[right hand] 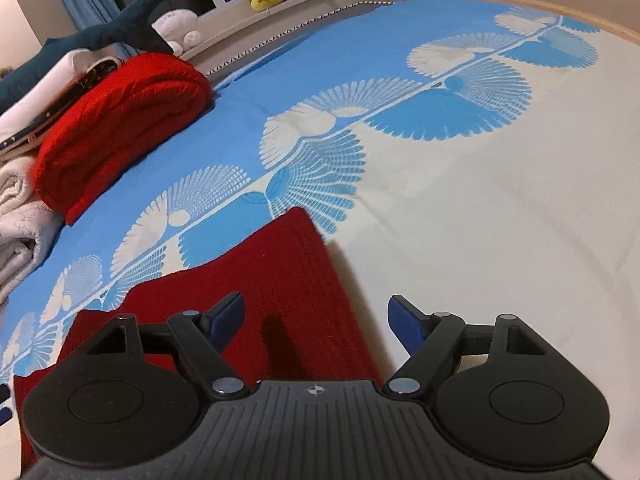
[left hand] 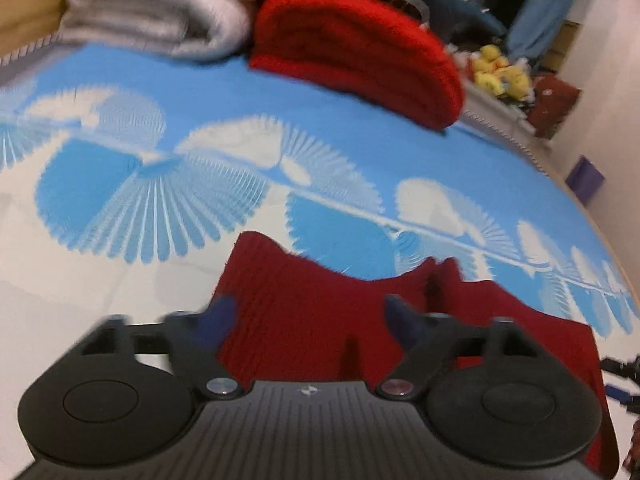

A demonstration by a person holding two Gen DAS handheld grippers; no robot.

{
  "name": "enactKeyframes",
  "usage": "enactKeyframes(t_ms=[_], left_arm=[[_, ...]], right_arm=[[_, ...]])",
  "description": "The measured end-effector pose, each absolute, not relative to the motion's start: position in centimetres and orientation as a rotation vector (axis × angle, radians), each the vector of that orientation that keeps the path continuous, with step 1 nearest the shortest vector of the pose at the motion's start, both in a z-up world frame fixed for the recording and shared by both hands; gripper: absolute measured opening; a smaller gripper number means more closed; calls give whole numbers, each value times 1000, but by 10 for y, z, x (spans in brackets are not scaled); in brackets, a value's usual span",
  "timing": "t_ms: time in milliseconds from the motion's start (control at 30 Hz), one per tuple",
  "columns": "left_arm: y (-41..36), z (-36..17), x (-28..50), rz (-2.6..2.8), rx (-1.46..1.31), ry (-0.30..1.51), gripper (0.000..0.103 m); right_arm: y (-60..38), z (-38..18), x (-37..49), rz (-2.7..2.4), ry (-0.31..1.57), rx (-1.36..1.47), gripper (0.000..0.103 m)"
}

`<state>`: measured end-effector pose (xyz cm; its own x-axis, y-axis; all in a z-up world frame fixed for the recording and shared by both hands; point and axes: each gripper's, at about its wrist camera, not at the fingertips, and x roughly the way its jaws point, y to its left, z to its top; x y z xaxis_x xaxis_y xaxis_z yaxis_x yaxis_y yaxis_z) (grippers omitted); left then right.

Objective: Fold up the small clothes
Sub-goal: 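Carry the hem over with both grippers and lay it onto the strip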

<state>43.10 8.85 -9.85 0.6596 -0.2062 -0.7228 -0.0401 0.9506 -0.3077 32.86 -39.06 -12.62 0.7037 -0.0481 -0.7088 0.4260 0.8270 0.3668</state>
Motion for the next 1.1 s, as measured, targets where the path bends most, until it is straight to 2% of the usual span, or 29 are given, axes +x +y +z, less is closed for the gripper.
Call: enactKeyframes(t_ms=[33,67,100,167,233,300,400,467,500,567,600,633,733,967,1000,1033,1067,1100], left_arm=[[92,-107,438,-78,-311,859,27],[95,-112,440,-41,-292,849,12],[99,-115,443,-42,-307,841,11],[111,-111,440,-46,-396,811,10],[120,-92,432,-24,-399,748,10],[138,-85,434,-1,-400,736,10],[169,-121,441,3,-505,865,11],[174,-128,436,-31,-543,835,13],[174,-126,434,-40,-547,818,17],[176,-118,431,-18,-556,793,52],[178,-113,426,-6,-574,771,74],[179,-109,422,-1,-581,760,90],[182,-101,414,-13,-585,808,93],[179,-119,375,-208,-653,1043,93],[177,-123,371,-225,-655,1069,90],[174,-125,368,-235,-634,1084,76],[171,-125,365,-229,-591,1085,46],[169,-124,363,-215,-544,1081,25]], right_arm=[[-387,-129,333,-282,763,536,80],[-384,-132,338,-286,783,526,80],[-381,-135,341,-292,799,517,80],[-372,-135,345,-316,795,484,64],[-365,-128,346,-345,778,415,31],[-365,-123,344,-344,741,414,26],[-372,-128,344,-378,720,426,26],[-378,-136,346,-390,740,446,28],[-380,-138,346,-396,747,456,32],[-385,-138,345,-418,750,483,48],[-387,-137,343,-426,749,507,57],[-389,-135,341,-420,742,537,63],[-394,-131,337,-401,730,576,68],[-399,-128,333,-363,751,565,69],[-399,-128,333,-365,753,564,69],[-399,-128,332,-365,755,562,69],[-398,-128,332,-363,757,559,69],[-398,-127,331,-362,756,553,69]])
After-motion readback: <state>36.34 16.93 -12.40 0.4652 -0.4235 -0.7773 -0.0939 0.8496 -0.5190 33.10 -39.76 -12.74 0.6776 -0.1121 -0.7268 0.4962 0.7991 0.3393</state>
